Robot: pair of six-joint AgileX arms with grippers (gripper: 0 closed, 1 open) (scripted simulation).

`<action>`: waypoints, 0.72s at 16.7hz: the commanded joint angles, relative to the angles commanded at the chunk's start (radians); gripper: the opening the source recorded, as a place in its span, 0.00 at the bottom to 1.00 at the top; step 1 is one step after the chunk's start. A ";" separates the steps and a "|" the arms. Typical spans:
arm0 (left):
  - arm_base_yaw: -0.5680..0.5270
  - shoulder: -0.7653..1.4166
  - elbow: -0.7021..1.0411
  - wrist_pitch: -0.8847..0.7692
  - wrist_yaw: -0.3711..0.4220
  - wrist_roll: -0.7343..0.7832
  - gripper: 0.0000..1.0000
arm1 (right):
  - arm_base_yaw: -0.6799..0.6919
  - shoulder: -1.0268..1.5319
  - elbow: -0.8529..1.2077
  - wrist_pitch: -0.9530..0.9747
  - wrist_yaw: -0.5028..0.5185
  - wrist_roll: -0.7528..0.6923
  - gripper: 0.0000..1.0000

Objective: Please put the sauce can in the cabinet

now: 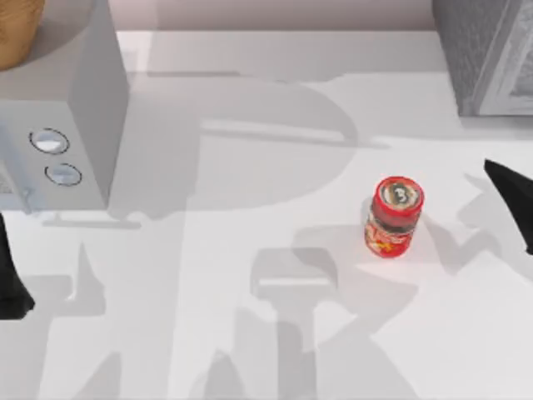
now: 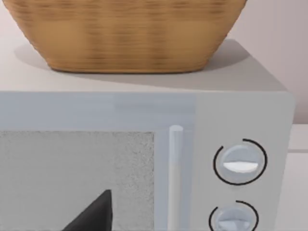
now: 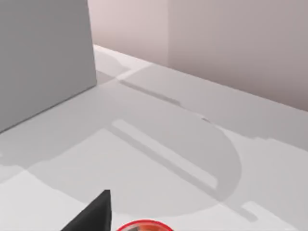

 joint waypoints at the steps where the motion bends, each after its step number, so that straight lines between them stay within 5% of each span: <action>1: 0.000 0.000 0.000 0.000 0.000 0.000 1.00 | -0.004 0.106 0.038 0.050 -0.067 -0.011 1.00; 12: 0.000 0.000 0.000 0.000 0.000 0.000 1.00 | -0.035 1.134 0.437 0.566 -0.746 -0.158 1.00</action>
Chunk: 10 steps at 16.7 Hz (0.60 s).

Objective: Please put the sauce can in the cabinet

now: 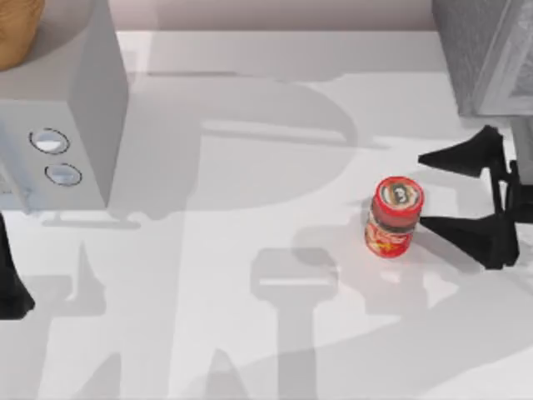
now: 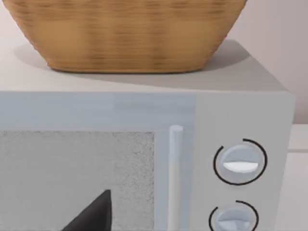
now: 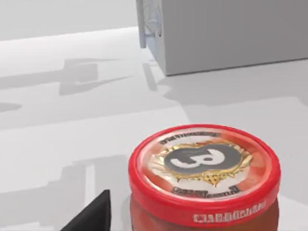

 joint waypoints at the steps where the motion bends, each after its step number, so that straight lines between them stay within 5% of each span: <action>1: 0.000 0.000 0.000 0.000 0.000 0.000 1.00 | -0.001 0.062 0.027 0.034 -0.042 -0.012 1.00; 5: 0.000 0.000 0.000 0.000 0.000 0.000 1.00 | -0.004 0.223 0.100 0.126 -0.154 -0.048 1.00; 10: 0.000 0.000 0.000 0.000 0.000 0.000 1.00 | -0.005 0.241 0.109 0.137 -0.167 -0.052 1.00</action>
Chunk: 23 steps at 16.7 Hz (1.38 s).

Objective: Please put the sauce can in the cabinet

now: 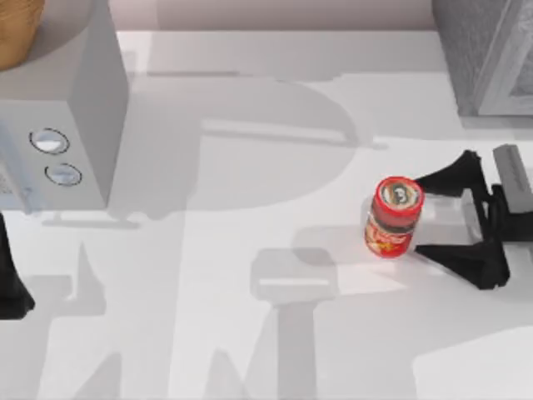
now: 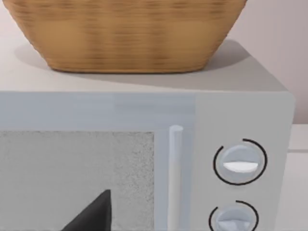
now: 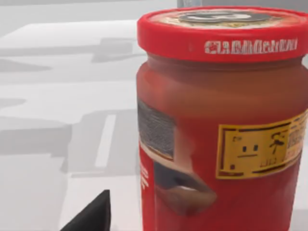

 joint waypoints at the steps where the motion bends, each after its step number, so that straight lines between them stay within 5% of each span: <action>1: 0.000 0.000 0.000 0.000 0.000 0.000 1.00 | 0.006 0.012 0.023 -0.032 0.034 0.002 1.00; 17: 0.000 0.000 0.000 0.000 0.000 0.000 1.00 | 0.146 0.106 0.037 0.473 0.149 0.404 1.00; 23: 0.000 0.000 0.000 0.000 0.000 0.000 1.00 | 0.164 0.114 0.036 0.516 0.168 0.438 1.00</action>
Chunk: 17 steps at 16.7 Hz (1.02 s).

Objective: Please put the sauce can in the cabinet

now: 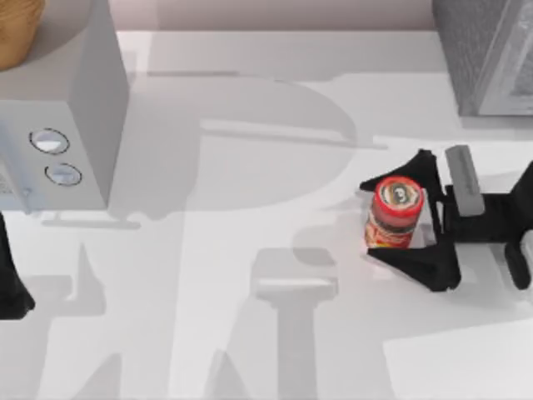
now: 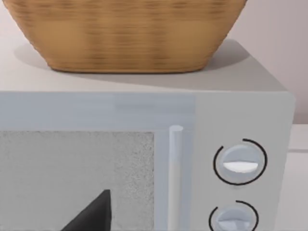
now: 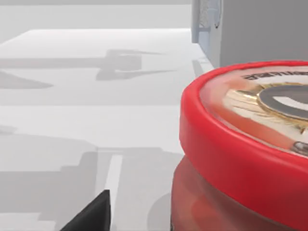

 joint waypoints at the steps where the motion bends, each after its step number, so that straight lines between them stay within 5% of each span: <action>1: 0.000 0.000 0.000 0.000 0.000 0.000 1.00 | 0.000 0.000 0.000 0.000 0.000 0.000 1.00; 14: 0.000 0.000 0.000 0.000 0.000 0.000 1.00 | 0.000 0.000 0.000 0.000 0.000 0.000 0.02; 17: 0.000 0.000 0.000 0.000 0.000 0.000 1.00 | 0.000 0.000 0.000 0.000 0.000 0.000 0.00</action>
